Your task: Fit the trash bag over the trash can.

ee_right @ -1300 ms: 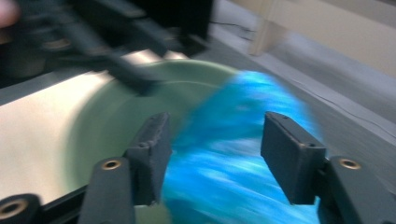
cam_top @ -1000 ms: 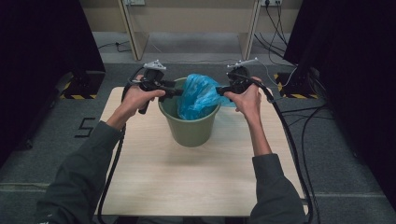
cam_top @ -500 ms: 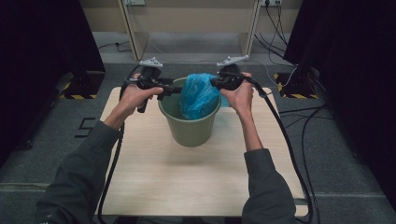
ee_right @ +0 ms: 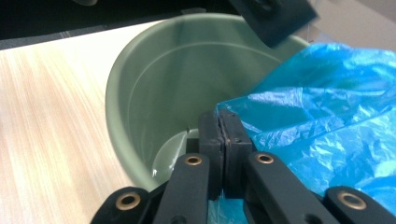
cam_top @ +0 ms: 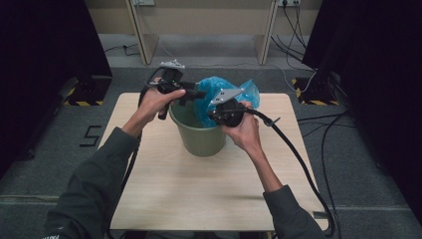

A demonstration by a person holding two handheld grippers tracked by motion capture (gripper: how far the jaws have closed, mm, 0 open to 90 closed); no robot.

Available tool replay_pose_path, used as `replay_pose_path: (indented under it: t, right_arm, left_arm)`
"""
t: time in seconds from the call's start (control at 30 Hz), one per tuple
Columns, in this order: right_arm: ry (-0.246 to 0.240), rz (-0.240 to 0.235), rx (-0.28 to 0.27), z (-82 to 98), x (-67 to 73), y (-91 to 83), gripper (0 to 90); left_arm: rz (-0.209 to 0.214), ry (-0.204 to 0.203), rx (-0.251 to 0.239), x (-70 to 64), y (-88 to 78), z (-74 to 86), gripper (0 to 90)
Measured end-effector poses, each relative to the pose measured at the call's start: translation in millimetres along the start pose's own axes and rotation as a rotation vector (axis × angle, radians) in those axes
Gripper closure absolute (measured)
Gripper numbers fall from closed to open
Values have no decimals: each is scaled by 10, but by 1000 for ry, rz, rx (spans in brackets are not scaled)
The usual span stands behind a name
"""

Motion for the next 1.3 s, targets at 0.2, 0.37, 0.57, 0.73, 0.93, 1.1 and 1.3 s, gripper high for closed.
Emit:
replay_pose_path:
  t: [0.2, 0.37, 0.57, 0.73, 0.93, 1.1, 1.3]
  right_arm:
    - [15, 4, -4, 71, -7, -12, 859]
    - [17, 2, -14, 67, 23, -38, 801]
    - [53, 41, -65, 18, -47, -216, 616]
    - [116, 117, -164, -94, -237, -500, 493]
    - [203, 151, -178, -172, -512, -608, 359]
    - [240, 74, -107, -111, -510, -376, 343]
    - [154, -37, -62, -51, -271, -98, 701]
  left_arm:
    - [57, -31, 6, -165, 294, -84, 336]
    - [61, 45, 34, -202, 453, -44, 663]
    - [7, 170, 65, -156, 375, 43, 897]
    - [-9, 173, 53, -50, 79, 149, 896]
    - [-26, 184, 34, 24, -160, 278, 895]
    - [-32, 169, 19, 80, -243, 353, 893]
    - [-58, 164, 29, 171, -355, 502, 892]
Point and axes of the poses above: each handheld gripper's, and its own axes: y roughly forward along the jaws, z roughly out of its underside, x roughly to its left, the point moved 7 cm from there along y, roughly forward along the jaws, and after that the axes turned 15 degrees about y, right-handed, at the moved point
